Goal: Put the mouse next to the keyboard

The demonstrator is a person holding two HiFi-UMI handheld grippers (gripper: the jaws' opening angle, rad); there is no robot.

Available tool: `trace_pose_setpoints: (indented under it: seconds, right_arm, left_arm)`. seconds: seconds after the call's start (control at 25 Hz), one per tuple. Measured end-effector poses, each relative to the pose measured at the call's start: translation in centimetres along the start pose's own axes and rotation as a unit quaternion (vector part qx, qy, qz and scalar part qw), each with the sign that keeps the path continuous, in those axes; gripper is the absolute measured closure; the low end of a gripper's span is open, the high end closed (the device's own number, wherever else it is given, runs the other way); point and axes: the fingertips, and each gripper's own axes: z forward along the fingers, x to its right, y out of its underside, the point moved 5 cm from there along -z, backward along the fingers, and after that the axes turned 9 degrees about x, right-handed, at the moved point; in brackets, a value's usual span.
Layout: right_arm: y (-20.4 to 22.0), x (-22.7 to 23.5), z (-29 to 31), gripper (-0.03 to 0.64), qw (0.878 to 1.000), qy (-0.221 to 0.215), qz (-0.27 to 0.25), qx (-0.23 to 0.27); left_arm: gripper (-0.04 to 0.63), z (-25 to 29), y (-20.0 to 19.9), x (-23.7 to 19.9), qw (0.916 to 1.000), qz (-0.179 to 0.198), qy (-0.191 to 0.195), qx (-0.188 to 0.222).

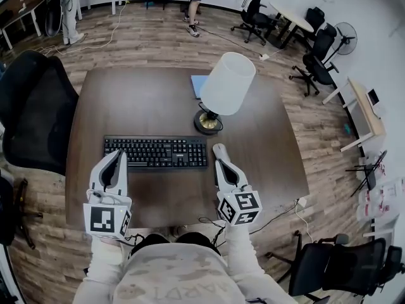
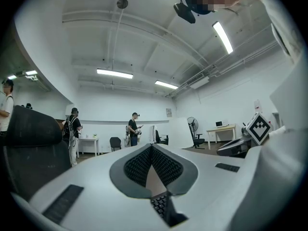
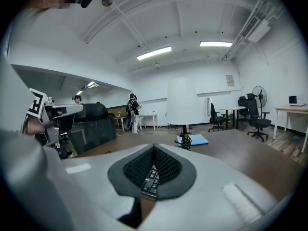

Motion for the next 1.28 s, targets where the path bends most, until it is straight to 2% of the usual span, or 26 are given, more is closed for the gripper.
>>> trace_pose_setpoints:
  seconds: [0.76,1.28]
  right_arm:
    - [-5.8,-3.6,-3.3,0.607,0.996,-0.002,-0.029,0.078]
    - [-8.4,-5.3,-4.6,0.607,0.992,-0.011,-0.051,0.112]
  left_arm:
    - [0.589,-3.0,-1.4,0.3,0.9999,0.002,0.009,0.010]
    - [0.589,-4.2,-2.5,0.3,0.9998,0.006,0.007,0.020]
